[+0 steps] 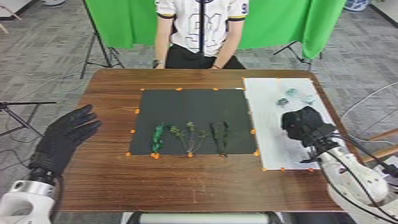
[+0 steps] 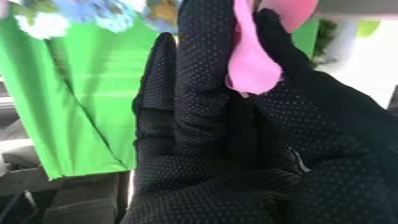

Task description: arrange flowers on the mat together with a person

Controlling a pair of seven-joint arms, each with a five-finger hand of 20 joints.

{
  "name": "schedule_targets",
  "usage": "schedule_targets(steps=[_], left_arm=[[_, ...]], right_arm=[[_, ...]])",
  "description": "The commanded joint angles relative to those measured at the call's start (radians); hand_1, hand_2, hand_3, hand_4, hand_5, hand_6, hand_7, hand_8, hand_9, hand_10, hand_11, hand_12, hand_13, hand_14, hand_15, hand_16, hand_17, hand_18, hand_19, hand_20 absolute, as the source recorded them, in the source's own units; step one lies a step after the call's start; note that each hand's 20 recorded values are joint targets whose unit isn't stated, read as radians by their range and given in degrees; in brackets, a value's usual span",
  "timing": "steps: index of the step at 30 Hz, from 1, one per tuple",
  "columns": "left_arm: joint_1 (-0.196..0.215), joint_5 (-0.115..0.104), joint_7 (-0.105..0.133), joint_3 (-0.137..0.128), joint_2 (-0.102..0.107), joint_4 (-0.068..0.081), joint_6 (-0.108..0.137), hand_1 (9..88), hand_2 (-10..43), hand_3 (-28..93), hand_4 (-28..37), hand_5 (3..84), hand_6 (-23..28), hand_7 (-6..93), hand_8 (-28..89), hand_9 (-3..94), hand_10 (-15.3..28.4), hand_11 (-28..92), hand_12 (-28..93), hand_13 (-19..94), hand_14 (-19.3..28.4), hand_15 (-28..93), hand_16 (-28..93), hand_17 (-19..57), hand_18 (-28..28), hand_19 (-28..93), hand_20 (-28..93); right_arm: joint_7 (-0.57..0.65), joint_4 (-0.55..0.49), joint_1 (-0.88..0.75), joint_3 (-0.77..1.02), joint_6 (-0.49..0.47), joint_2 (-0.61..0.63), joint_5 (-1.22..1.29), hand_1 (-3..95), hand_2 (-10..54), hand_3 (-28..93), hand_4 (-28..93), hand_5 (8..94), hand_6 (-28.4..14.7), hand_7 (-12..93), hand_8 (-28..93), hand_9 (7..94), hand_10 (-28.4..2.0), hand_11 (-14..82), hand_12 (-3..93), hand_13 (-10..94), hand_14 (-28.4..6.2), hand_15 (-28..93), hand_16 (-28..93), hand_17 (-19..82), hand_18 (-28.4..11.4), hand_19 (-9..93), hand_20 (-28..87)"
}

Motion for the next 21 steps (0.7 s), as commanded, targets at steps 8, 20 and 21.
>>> schedule_targets(steps=[8,20,21], left_arm=[[0.068,0.005,-0.029,-0.062,0.047,-0.010,0.026,27.0,-2.1,72,-25.7,37.0,4.6,17.8,-8,32.6,11.8,24,17,29,15.0,33,-1,-5.4,20.6,49,7],[0.060,-0.009,-0.001,-0.038,0.077,-0.006,0.052,27.0,-2.1,72,-25.7,37.0,4.6,18.0,-8,32.5,11.7,24,17,28,14.9,33,-1,-5.3,20.6,49,7],[0.059,-0.011,0.002,-0.034,0.081,-0.006,0.055,27.0,-2.1,72,-25.7,37.0,4.6,18.0,-9,32.5,11.7,24,17,28,14.9,33,-1,-5.3,20.6,49,7]], right_arm=[[-0.195,0.079,0.638,-0.508,0.093,-0.177,0.063,55.3,-9.5,80,-28,66.5,5.0,53,0,79.0,-3.0,19.4,49.4,77,2.5,36,44,31,-8.4,57,33],[-0.322,0.221,0.903,-0.817,0.022,-0.406,0.139,54.6,-9.5,80,-28,65.4,5.7,54,-1,78.5,-2.3,19.5,49.0,76,3.0,37,43,29,-9.2,57,35],[-0.324,0.226,0.914,-0.839,0.021,-0.417,0.134,54.5,-9.5,80,-28,65.2,5.6,54,-1,78.5,-2.3,19.5,49.0,76,3.0,38,43,29,-9.2,57,35]])
